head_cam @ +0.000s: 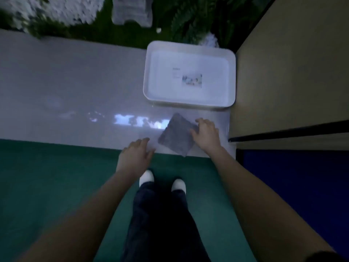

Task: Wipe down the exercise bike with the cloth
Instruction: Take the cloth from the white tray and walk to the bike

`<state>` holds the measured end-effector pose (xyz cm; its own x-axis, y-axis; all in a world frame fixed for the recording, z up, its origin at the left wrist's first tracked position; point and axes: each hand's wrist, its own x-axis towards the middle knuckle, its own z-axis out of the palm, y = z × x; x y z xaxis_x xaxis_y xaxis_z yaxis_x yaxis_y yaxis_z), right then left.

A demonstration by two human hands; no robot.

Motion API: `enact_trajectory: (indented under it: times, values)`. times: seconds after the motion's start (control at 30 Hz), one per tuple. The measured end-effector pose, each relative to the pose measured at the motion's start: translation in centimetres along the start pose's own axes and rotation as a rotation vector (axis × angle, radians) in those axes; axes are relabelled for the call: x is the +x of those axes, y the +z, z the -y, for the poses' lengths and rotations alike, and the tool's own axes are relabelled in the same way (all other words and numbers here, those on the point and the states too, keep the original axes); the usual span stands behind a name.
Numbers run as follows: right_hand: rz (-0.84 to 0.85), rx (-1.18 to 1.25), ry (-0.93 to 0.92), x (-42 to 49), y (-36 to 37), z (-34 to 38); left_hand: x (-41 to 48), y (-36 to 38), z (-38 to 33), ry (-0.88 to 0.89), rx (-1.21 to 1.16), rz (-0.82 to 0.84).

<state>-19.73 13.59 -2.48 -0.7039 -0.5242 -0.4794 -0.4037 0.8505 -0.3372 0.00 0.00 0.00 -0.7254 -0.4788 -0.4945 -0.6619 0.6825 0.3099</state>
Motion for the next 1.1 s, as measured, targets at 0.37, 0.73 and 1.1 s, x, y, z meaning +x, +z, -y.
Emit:
enact_trajectory:
  times: [0.37, 0.73, 1.1]
  values:
    - [0.024, -0.045, 0.183, 2.4, 3.2, -0.2, 0.1, 2.9, 1.1, -0.037, -0.107, -0.042]
    - [0.017, 0.404, 0.004, -1.7, -0.8, 4.0, 0.1, -1.2, -1.1, -0.064, -0.255, -0.057]
    - [-0.055, 1.036, -0.101, -9.7, -11.6, 12.5, -1.2, -10.9, -5.4, -0.412, -1.203, 0.125]
